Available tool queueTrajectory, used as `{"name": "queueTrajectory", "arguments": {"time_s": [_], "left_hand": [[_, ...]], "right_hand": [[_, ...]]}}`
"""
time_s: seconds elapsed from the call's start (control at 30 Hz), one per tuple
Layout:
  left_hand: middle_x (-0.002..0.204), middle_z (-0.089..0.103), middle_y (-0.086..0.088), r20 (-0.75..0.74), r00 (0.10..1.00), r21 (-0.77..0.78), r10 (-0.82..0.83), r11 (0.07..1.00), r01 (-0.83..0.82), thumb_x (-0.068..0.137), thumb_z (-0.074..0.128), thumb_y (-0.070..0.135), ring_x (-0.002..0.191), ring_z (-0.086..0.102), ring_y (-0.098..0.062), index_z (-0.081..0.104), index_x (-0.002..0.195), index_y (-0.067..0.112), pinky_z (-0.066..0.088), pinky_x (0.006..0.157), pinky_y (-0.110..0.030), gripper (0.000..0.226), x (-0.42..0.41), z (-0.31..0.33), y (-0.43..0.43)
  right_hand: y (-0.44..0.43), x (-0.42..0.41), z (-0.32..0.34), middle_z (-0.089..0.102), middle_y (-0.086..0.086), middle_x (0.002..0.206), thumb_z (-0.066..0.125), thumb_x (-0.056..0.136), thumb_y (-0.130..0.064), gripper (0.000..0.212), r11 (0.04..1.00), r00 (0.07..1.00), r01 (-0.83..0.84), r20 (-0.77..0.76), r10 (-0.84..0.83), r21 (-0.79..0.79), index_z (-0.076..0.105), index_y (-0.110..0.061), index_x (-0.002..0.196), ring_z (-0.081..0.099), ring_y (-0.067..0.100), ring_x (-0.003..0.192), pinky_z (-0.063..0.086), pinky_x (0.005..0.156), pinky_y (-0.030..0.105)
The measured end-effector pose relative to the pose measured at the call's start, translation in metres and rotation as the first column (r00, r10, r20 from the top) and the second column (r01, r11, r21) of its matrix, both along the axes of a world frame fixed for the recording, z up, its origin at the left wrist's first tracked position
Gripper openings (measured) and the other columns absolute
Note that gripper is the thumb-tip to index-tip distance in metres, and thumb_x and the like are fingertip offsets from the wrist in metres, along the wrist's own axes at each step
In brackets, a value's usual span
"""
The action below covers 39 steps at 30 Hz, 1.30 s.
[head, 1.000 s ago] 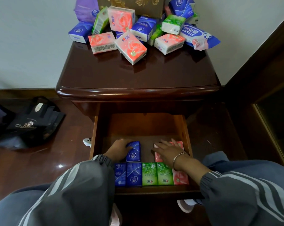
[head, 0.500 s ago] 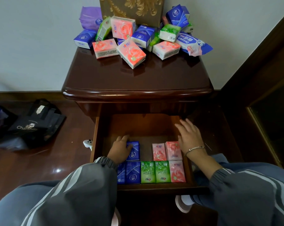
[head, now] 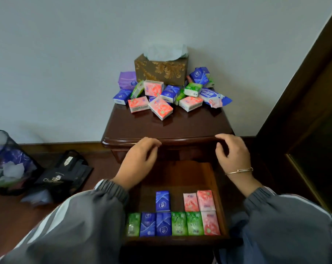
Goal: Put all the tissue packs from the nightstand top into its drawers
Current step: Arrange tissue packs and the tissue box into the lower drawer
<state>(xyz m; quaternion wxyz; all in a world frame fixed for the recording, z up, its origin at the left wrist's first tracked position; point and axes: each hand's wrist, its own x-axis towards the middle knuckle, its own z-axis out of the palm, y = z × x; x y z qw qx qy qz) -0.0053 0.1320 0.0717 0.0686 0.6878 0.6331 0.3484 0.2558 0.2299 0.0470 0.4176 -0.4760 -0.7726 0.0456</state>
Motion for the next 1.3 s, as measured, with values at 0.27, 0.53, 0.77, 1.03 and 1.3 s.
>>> {"name": "queueTrajectory", "arguments": {"time_s": [0.27,0.53,0.77,1.03,1.3], "left_hand": [[0.137,0.045,-0.009,-0.266,0.923,-0.131,0.278,0.938,-0.321,0.087,0.059,0.048,0.122,0.046,-0.031,0.040,0.138,0.016,0.040,0.098,-0.049,0.063,-0.033,0.036,0.069],[0.151,0.031,-0.011,-0.389,0.860,-0.126,0.331,0.905,-0.406,0.073,0.058,0.071,0.138,0.030,-0.031,0.023,0.148,0.012,0.027,0.109,-0.051,0.101,-0.011,0.018,0.142],[0.140,0.040,-0.016,-0.357,0.841,-0.054,0.408,0.889,-0.454,0.078,0.069,0.050,0.127,0.040,-0.035,0.027,0.144,0.006,0.035,0.102,-0.045,0.090,-0.002,0.000,0.157],[0.131,0.040,-0.020,-0.142,0.923,0.050,0.358,0.934,-0.355,0.066,0.077,0.030,0.119,0.040,-0.039,0.036,0.137,0.002,0.035,0.101,-0.046,0.087,-0.040,0.006,0.124],[0.130,0.040,-0.016,-0.266,0.891,-0.182,0.368,0.889,-0.421,0.066,0.077,0.041,0.121,0.043,-0.037,0.042,0.129,0.008,0.037,0.098,-0.049,0.079,-0.089,0.031,0.146]], "right_hand": [[0.066,-0.043,0.013,0.020,0.003,0.157,0.040,0.094,-0.050,0.061,0.928,0.879,0.140,0.475,0.044,-0.344,0.028,-0.021,0.146,0.014,0.022,0.145,0.020,0.114,0.044],[0.078,-0.053,-0.007,0.016,-0.004,0.158,0.022,0.095,-0.055,0.058,0.914,0.819,0.227,0.574,0.008,-0.337,0.020,-0.032,0.147,0.010,0.018,0.146,0.011,0.114,0.048],[0.079,-0.054,-0.010,0.017,-0.003,0.158,0.022,0.094,-0.056,0.058,0.920,0.820,0.226,0.572,-0.003,-0.320,0.021,-0.032,0.147,0.011,0.019,0.145,0.012,0.112,0.050],[0.079,-0.056,-0.010,0.018,-0.003,0.157,0.023,0.094,-0.055,0.058,0.921,0.827,0.228,0.563,-0.011,-0.317,0.021,-0.032,0.147,0.012,0.020,0.145,0.012,0.112,0.050],[0.078,-0.056,-0.012,0.019,-0.004,0.157,0.023,0.094,-0.055,0.057,0.926,0.816,0.248,0.577,-0.041,-0.284,0.021,-0.033,0.147,0.014,0.019,0.145,0.013,0.112,0.049]]}}
